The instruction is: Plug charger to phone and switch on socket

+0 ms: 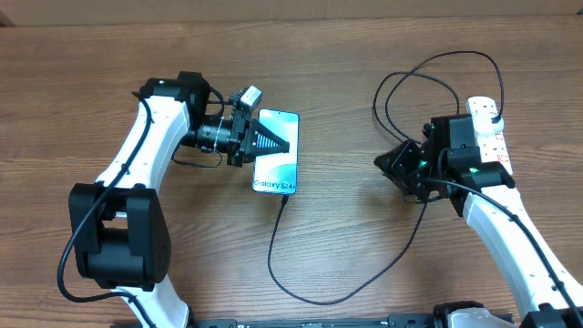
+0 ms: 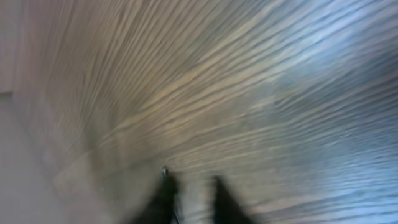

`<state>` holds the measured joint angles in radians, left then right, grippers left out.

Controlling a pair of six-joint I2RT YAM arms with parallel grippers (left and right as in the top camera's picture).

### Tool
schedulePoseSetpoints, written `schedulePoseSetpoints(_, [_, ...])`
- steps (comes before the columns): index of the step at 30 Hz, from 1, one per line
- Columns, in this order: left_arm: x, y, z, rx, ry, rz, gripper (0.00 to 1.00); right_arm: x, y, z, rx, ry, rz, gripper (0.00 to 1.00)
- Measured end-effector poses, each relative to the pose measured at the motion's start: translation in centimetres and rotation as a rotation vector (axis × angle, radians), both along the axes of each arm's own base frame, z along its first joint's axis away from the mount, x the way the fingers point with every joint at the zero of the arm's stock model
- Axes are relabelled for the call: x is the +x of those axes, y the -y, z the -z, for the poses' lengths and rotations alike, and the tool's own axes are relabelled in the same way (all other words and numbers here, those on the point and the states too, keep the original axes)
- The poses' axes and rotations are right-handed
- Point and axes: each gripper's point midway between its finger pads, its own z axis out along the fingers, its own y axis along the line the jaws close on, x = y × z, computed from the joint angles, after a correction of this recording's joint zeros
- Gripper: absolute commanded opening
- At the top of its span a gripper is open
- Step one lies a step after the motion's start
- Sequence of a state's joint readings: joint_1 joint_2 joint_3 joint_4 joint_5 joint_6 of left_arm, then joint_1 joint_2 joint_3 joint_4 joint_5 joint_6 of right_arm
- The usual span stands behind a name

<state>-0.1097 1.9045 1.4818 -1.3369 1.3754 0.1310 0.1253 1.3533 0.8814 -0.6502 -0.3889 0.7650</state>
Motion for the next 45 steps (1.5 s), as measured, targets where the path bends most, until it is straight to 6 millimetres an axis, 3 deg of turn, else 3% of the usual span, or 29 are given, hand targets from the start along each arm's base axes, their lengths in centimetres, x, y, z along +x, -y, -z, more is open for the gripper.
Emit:
schedulePoseSetpoints(11, [1.4, -1.5, 1.5, 0.082, 0.007, -0.044, 0.04, -3.1, -6.3, 0.0, 0.005, -0.009, -0.208, 0.04])
schedulePoseSetpoints(13, [2.0, -2.1, 1.6, 0.09, 0.016, -0.065, 0.04, -3.7, -7.2, 0.1, -0.004, -0.007, -0.241, 0.09])
schedulePoseSetpoints(17, [2.9, -3.3, 2.0, 0.112, 0.02, -0.102, 0.04, -4.8, -9.1, 0.2, -0.029, 0.005, -0.304, 0.46])
schedulePoseSetpoints(18, [3.2, -3.7, 2.1, 0.12, 0.023, -0.114, 0.04, -5.1, -9.7, 0.2, -0.034, 0.015, -0.32, 0.68])
schedulePoseSetpoints(19, [3.4, -4.0, 2.2, 0.124, 0.024, -0.123, 0.04, -5.1, -10.1, 0.1, -0.036, 0.026, -0.328, 0.77])
schedulePoseSetpoints(21, [3.9, -4.9, 2.5, 0.142, 0.029, -0.147, 0.04, -5.2, -11.0, -0.1, -0.049, 0.059, -0.351, 0.82])
schedulePoseSetpoints(28, [5.4, -8.7, 3.3, 0.193, 0.038, -0.245, 0.04, -5.5, -14.4, -0.2, -0.081, 0.142, -0.375, 0.82])
schedulePoseSetpoints(34, [6.0, -11.5, 4.5, 0.268, 0.029, -0.303, 0.04, -6.1, -17.6, 2.4, -0.144, 0.163, -0.387, 0.74])
schedulePoseSetpoints(39, [5.2, -11.8, 5.7, 0.353, -0.005, -0.287, 0.04, -6.6, -19.9, 4.5, -0.188, 0.199, -0.414, 0.68])
schedulePoseSetpoints(45, [4.8, -10.9, 6.3, 0.392, -0.004, -0.248, 0.04, -5.5, -20.6, 7.1, -0.242, 0.225, -0.385, 0.59])
